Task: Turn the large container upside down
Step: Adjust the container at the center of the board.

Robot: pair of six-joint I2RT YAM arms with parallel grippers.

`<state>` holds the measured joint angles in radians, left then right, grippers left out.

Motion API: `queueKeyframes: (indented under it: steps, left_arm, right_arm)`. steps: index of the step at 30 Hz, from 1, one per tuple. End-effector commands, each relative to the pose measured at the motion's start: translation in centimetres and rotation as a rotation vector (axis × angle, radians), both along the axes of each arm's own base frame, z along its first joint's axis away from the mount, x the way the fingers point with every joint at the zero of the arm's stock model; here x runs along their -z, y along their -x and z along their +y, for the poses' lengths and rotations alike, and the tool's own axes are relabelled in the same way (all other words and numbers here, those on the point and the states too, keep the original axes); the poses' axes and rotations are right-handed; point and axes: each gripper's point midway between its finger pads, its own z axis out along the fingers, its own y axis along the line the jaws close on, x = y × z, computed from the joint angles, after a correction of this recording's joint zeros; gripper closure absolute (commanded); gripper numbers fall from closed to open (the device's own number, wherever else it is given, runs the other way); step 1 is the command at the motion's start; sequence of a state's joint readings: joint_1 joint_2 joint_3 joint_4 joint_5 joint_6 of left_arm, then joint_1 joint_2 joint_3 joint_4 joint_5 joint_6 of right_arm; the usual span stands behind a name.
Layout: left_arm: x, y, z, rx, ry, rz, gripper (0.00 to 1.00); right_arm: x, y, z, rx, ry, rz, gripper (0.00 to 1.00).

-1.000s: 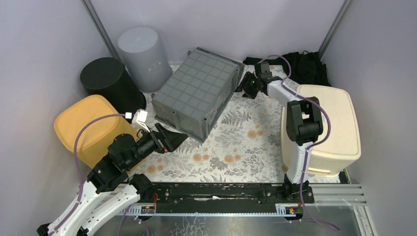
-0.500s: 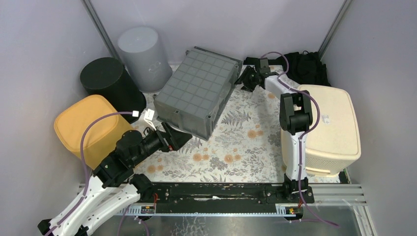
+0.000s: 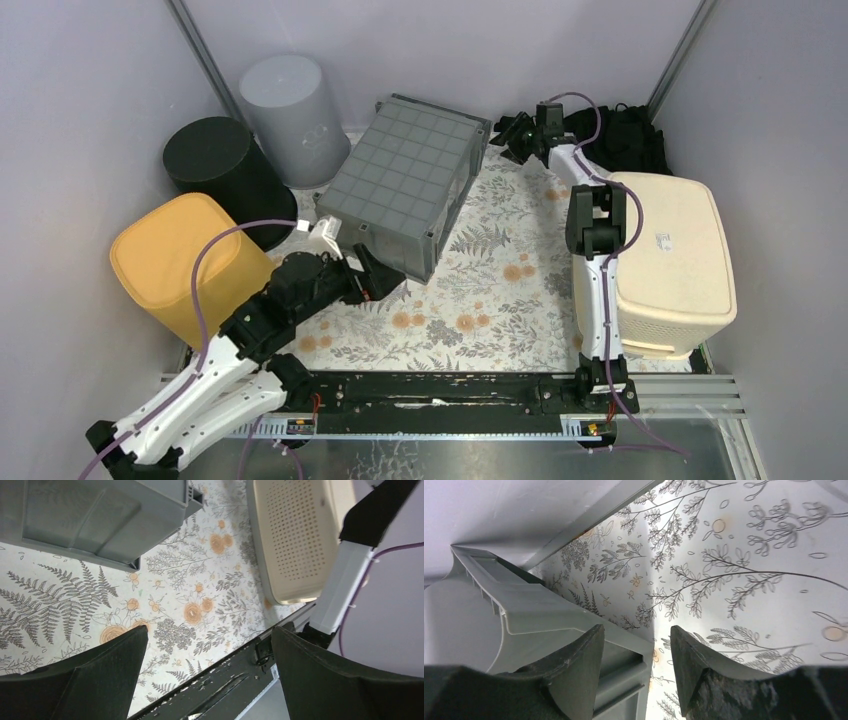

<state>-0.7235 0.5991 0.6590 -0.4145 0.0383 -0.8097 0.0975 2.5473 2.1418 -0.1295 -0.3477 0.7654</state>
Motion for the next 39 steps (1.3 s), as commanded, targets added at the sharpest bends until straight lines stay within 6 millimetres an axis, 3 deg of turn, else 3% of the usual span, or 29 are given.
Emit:
queueKeyframes:
  steps: [1, 3, 4, 9, 17, 20, 27, 30, 34, 39]
  left_arm:
    - [0.6, -1.4, -1.2, 0.022, -0.016, -0.034, 0.0]
    - [1.3, -2.0, -1.8, 0.028, -0.023, -0.027, 0.0]
    - [1.6, -2.2, -2.1, 0.031, -0.024, -0.026, 0.0]
    - [3.6, -3.7, -3.2, 0.037, -0.061, -0.007, 0.0]
    - [5.2, -5.7, -5.0, 0.051, -0.08, -0.015, 0.0]
    - [6.1, -6.5, -5.7, 0.057, -0.094, -0.013, 0.0]
    - [7.3, -7.7, -7.9, 0.104, -0.084, -0.007, 0.0]
    - [7.8, -8.1, -8.5, 0.118, -0.084, -0.014, 0.0]
    - [8.7, -8.7, -9.4, 0.139, -0.098, -0.014, 0.0]
    - [9.4, -9.3, -10.6, 0.17, -0.089, -0.01, 0.0]
  right_arm:
    - [-7.2, -0.8, -1.3, -0.046, 0.071, -0.138, 0.41]
    - [-9.2, 1.0, -2.1, -0.055, 0.135, -0.147, 0.41]
    - [-11.1, 1.7, -2.3, -0.062, 0.158, -0.177, 0.41]
    - [-13.6, 9.4, -3.7, -0.102, 0.275, -0.135, 0.4]
    - [-14.5, 23.8, -4.6, -0.158, 0.413, -0.06, 0.4]
    - [-13.8, 27.5, -5.9, -0.129, 0.456, -0.029, 0.39]
    - [-11.4, 32.1, -6.9, -0.122, 0.467, 0.068, 0.39]
    - [-9.1, 33.4, -7.6, -0.09, 0.474, 0.109, 0.39]
    - [-7.4, 34.3, -9.7, -0.021, 0.556, 0.194, 0.39]
    - [-6.9, 34.8, -12.0, 0.061, 0.626, 0.245, 0.38]
